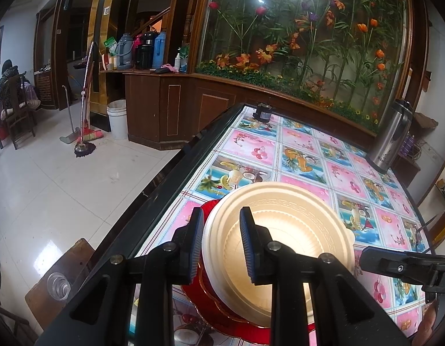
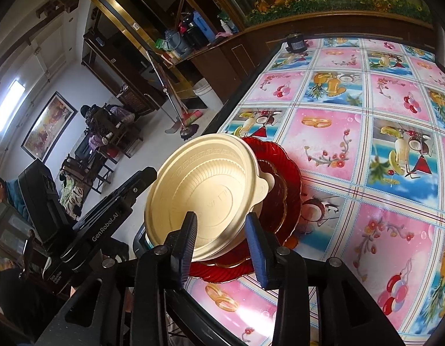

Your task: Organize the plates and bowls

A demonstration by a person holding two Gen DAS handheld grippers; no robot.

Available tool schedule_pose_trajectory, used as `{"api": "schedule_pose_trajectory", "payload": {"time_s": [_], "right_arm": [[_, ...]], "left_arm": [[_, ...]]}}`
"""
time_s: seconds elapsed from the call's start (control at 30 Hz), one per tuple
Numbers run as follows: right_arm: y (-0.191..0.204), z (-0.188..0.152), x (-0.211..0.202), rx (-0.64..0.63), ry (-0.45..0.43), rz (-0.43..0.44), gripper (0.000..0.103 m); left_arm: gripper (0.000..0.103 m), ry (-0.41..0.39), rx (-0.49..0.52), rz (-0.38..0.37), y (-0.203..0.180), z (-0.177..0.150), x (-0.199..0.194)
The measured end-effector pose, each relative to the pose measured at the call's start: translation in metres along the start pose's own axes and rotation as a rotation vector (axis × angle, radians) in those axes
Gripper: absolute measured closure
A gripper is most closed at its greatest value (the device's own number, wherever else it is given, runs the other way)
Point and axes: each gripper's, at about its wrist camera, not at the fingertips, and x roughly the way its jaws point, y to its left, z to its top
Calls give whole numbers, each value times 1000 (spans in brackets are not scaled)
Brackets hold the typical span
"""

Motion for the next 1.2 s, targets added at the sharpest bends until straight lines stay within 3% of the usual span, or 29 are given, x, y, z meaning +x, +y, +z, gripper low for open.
{"api": "schedule_pose_trajectory", "payload": {"time_s": [0.27, 0.4, 1.2], "right_arm": [[-8, 0, -3, 16, -8, -2, 65], [-9, 0, -5, 18, -10, -3, 64], [-18, -11, -7, 31, -14, 3, 58]], "left_arm": [[77, 1, 1, 0, 0, 0, 0], [66, -1, 2, 2, 0, 0, 0], [54, -2, 20, 9, -4, -7, -4]]}}
